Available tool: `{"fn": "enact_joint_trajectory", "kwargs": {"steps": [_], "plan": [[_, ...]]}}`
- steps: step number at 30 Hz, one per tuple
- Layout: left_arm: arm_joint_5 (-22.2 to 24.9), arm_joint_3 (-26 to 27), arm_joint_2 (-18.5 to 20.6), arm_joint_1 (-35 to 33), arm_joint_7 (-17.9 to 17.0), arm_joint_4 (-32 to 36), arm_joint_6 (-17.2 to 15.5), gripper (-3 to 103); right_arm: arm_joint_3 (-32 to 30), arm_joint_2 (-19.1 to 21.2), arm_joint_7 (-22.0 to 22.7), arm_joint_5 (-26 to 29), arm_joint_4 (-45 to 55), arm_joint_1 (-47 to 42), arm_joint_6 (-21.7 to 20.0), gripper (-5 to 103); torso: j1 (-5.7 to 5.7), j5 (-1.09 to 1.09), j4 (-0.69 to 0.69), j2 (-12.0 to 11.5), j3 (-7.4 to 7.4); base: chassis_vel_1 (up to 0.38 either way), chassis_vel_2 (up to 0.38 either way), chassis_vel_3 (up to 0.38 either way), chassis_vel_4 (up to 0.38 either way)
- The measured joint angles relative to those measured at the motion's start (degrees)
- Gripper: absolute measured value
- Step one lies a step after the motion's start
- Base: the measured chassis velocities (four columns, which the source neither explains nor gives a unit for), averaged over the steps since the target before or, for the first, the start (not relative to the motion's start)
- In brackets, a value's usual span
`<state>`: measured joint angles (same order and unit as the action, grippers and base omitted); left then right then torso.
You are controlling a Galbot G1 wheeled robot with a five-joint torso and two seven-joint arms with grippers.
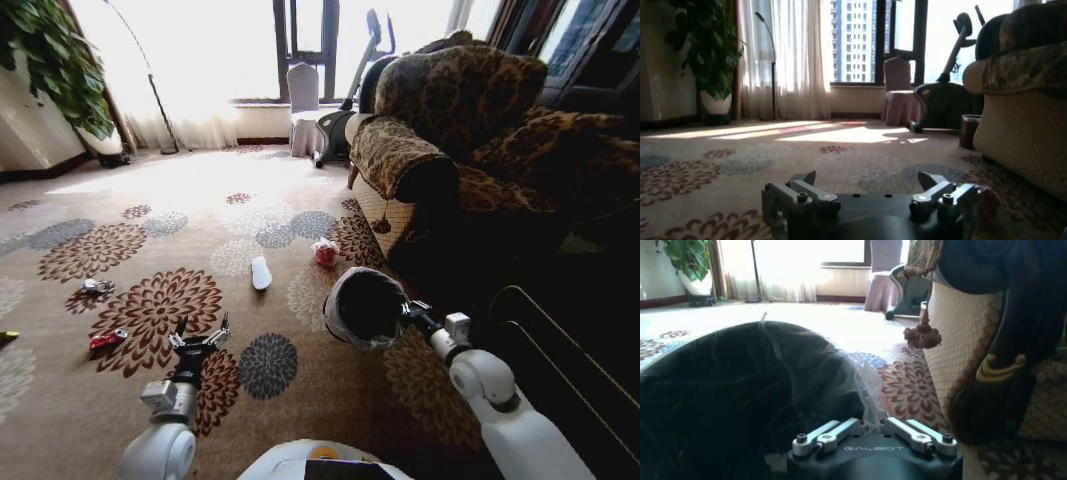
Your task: Pick up the trash from the ground and place it into the trash bin.
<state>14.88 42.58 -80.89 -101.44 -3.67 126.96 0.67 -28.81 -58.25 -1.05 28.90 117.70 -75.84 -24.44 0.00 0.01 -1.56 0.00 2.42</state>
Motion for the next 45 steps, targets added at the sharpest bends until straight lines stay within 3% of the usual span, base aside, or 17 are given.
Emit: {"fn": "enact_joint_trajectory", "kwargs": {"steps": [9, 24, 35, 39, 45], "plan": [[1.77, -0.17, 1.29, 0.83, -0.03, -0.64, -2.05, 100, 0.22, 0.3, 0.01, 0.13, -0.04, 0.31, 0.0, 1, 0.0, -0.01, -0.02, 0.0, 0.0, -0.157, 0.144, 0.145, -0.157], [1.61, -0.13, 2.79, 0.84, 0.03, -0.81, -2.64, 100, -0.73, 0.41, 0.02, 0.51, 0.42, -1.41, 0.0, 1, 0.0, -0.01, -0.01, 0.0, 0.0, -0.133, 0.126, 0.13, -0.129], [3.95, -0.08, 9.31, 2.43, 0.99, -5.45, -2.94, 100, -1.29, 1.62, 0.02, 3.37, 0.79, -1.65, -0.29, 1, 0.0, 0.0, -0.02, 0.0, -0.01, -0.005, 0.004, 0.003, -0.002], [8.51, -0.97, 13.4, 5.86, 3.74, -8.57, -1.98, 100, -1.99, -1.12, 0.0, 0.72, 2.56, -3.45, -0.6, 1, 0.01, -0.01, -0.02, 0.0, -0.01, 0.0, 0.0, 0.0, 0.0], [9.42, -2.17, 14.09, 8.18, 4.88, -11.34, 0.16, 100, -1.28, -3.64, -0.03, -5.06, 2.8, -6.93, -0.26, 1, 0.0, -0.01, 0.01, 0.0, 0.0, 0.0, 0.0, 0.0, 0.0]]}}
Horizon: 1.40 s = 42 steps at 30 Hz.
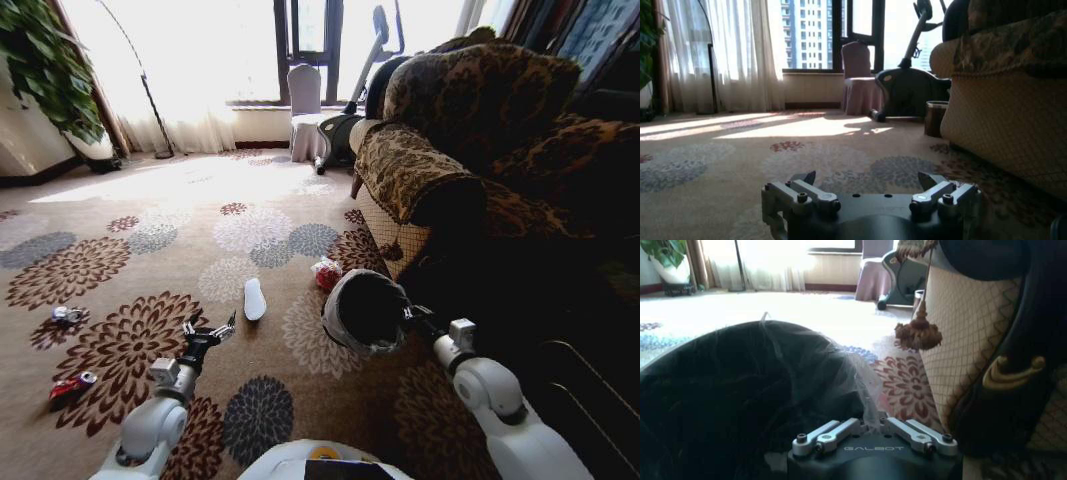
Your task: Pick up the trash from the ground and place it into the trash bin.
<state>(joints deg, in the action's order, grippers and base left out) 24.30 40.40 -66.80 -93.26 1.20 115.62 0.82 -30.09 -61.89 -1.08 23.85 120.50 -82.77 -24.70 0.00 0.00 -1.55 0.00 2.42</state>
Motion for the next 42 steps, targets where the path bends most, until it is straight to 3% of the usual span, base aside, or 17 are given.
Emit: {"fn": "enact_joint_trajectory", "kwargs": {"steps": [2, 10, 24, 42], "plan": [[0.44, -0.5, 0.11, 0.03, 0.27, -1.03, 1.17, 100, 0.73, -1.16, 0.03, -3.1, -0.93, -0.63, 0.83, 1, 0.0, 0.0, -0.02, 0.0, 0.0, 0.0, 0.0, 0.0, 0.0], [-0.59, -0.03, -0.19, -0.79, 0.74, -0.9, 2.95, 100, 1.05, -1.7, 0.02, -3.62, -1.99, 1.43, 1.04, 1, 0.0, 0.0, -0.05, 0.0, 0.0, 0.0, 0.0, 0.0, 0.0], [-4.07, -1.44, -2.34, 0.18, 2.13, -0.1, 1.53, 100, -0.67, -1.56, 0.05, -4.02, -2.94, 1.39, 3.65, 1, 0.0, -0.01, -0.02, 0.0, 0.0, 0.018, 0.017, -0.013, -0.011], [-4.78, -1.46, -1.95, 0.37, 2.84, -1.17, 2.61, 100, 0.37, -3.13, 0.02, -6.19, -3.08, 1.2, 4.25, 1, 0.0, 0.01, -0.03, 0.0, 0.0, 0.218, 0.223, -0.207, -0.227]]}}
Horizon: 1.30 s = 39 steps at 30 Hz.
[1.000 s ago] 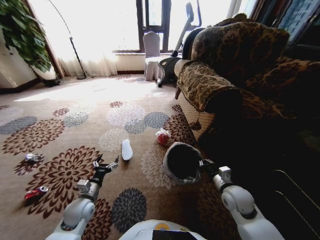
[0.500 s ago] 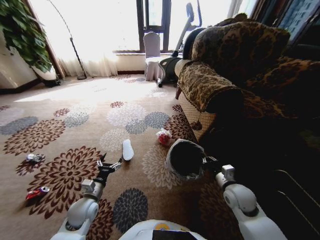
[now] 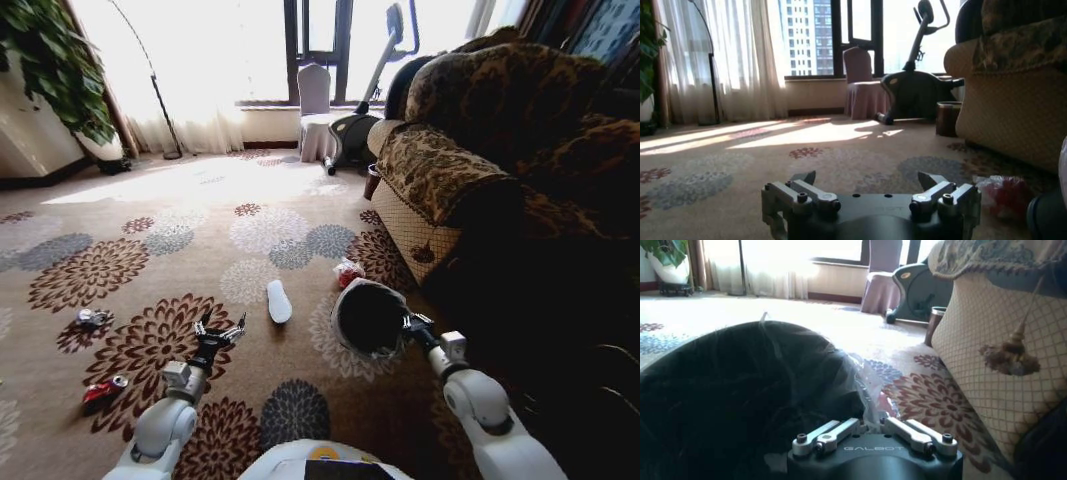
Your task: Pick up the trash from the ground and place it into the trash bin.
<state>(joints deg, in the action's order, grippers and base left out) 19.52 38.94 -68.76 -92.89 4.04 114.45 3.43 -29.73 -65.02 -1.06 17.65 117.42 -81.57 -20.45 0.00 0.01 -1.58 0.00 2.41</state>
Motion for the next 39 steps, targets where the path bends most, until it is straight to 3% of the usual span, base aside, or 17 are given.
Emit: {"fn": "enact_joint_trajectory", "kwargs": {"steps": [11, 32, 39], "plan": [[-0.77, -0.1, 0.51, 0.73, 0.18, -0.75, -0.66, 100, -0.57, -0.09, -0.01, 1.63, -0.65, -0.22, 0.98, 1, 0.0, -0.01, 0.01, 0.0, 0.0, 0.117, 0.103, -0.122, -0.142], [-0.19, -0.81, -0.65, 0.81, 2.91, -1.79, -1.8, 100, -0.59, -0.31, 0.02, 1.28, 0.21, -0.39, 1.07, 1, 0.0, -0.01, 0.01, 0.0, 0.0, -0.081, -0.09, -0.075, -0.073], [2.39, -0.72, -0.97, 0.9, 4.04, -2.47, -1.64, 100, -0.39, -0.49, 0.05, 0.35, -0.09, 0.0, 1.01, 1, 0.0, -0.01, 0.04, 0.0, 0.0, -0.108, -0.107, -0.118, -0.112]]}}
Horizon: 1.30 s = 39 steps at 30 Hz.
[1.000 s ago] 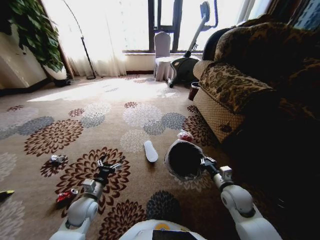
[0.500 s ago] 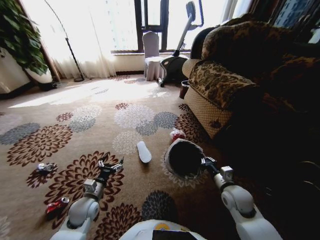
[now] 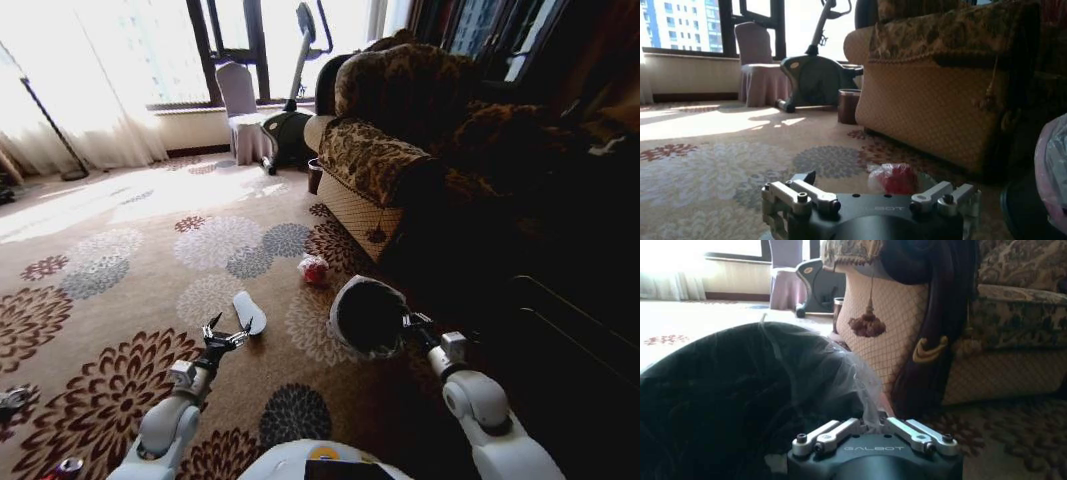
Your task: Pick up the trash from the ground and place it into the trash bin.
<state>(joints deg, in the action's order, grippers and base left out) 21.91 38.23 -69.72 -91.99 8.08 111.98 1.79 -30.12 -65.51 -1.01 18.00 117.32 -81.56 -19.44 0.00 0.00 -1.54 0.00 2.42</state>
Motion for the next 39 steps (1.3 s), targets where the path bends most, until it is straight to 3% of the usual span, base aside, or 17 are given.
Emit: {"fn": "enact_joint_trajectory", "kwargs": {"steps": [6, 14, 24, 36, 39], "plan": [[0.58, -0.37, 0.72, 1.23, 0.42, -0.25, -2.07, 100, 0.51, -0.18, -0.04, -0.23, -0.4, 0.3, 0.02, 1, 0.0, -0.01, -0.07, 0.0, 0.0, -0.013, -0.007, -0.006, -0.007], [0.58, -1.56, 1.5, 2.02, 0.82, -0.47, -3.55, 100, 0.43, -0.25, -0.04, -0.37, -0.54, 0.41, 0.15, 1, 0.0, 0.0, -0.03, 0.0, 0.0, -0.103, 0.067, 0.088, -0.093], [0.38, -6.69, 2.84, 4.14, 0.62, -2.87, -5.07, 100, 0.37, -0.3, -0.04, -0.8, -0.96, 0.21, 0.54, 1, 0.0, -0.02, -0.05, 0.0, 0.0, -0.232, 0.231, 0.229, -0.241], [3.21, -14.5, 6.18, 15.34, -1.23, -10.6, -9.67, 100, 1.61, 0.47, -0.04, -0.86, -1.36, 1.14, 0.58, 1, 0.0, 0.0, 0.0, 0.0, -0.01, -0.062, 0.084, 0.077, -0.07], [4.04, -16.52, 6.08, 18.83, -2.91, -15.19, -10.2, 100, 3.48, 1.58, -0.05, -0.47, -2.25, 2.53, 0.58, 1, 0.0, -0.02, -0.08, 0.0, -0.01, 0.015, -0.037, -0.027, 0.006]]}}
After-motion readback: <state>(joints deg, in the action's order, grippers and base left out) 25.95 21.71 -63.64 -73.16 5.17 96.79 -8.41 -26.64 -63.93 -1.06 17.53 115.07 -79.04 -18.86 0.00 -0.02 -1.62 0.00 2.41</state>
